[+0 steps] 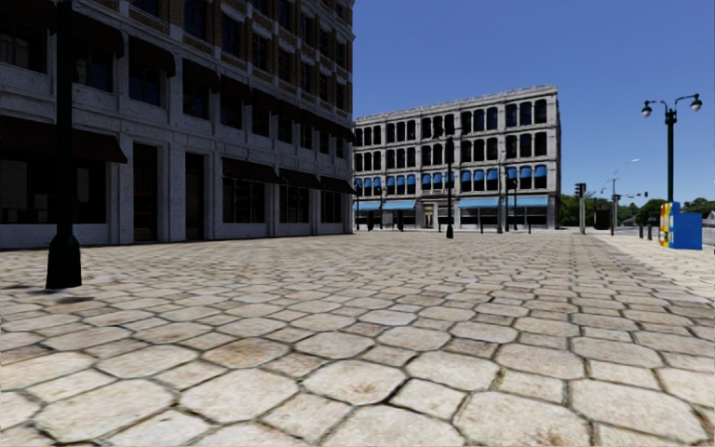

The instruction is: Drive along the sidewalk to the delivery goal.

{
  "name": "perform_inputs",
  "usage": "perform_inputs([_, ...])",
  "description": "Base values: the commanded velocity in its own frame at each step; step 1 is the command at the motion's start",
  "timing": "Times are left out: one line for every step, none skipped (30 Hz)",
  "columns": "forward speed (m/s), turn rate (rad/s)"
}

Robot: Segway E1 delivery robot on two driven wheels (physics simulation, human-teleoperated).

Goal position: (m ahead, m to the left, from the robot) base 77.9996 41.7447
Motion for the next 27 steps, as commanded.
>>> perform_inputs([2.0,0.0])
perform_inputs([2.0,0.0])
perform_inputs([2.0,0.0])
perform_inputs([2.0,-0.05])
perform_inputs([2.0,-0.09])
perform_inputs([2.0,-0.09])
perform_inputs([2.0,-0.14])
perform_inputs([2.0,-0.2])
perform_inputs([2.0,-0.24])
perform_inputs([2.0,-0.26])
perform_inputs([2.0,-0.26])
perform_inputs([2.0,-0.27])
perform_inputs([2.0,-0.28])
perform_inputs([2.0,-0.28])
perform_inputs([2.0,-0.28])
perform_inputs([2.0,-0.28])
perform_inputs([2.0,-0.28])
perform_inputs([2.0,-0.28])
perform_inputs([2.0,-0.28])
perform_inputs([2.0,-0.28])
perform_inputs([2.0,-0.28])
perform_inputs([2.0,-0.14])
perform_inputs([2.0,0.0])
perform_inputs([2.0,0.0])
perform_inputs([2.0,0.0])
perform_inputs([2.0,0.0])
perform_inputs([2.0,0.0])
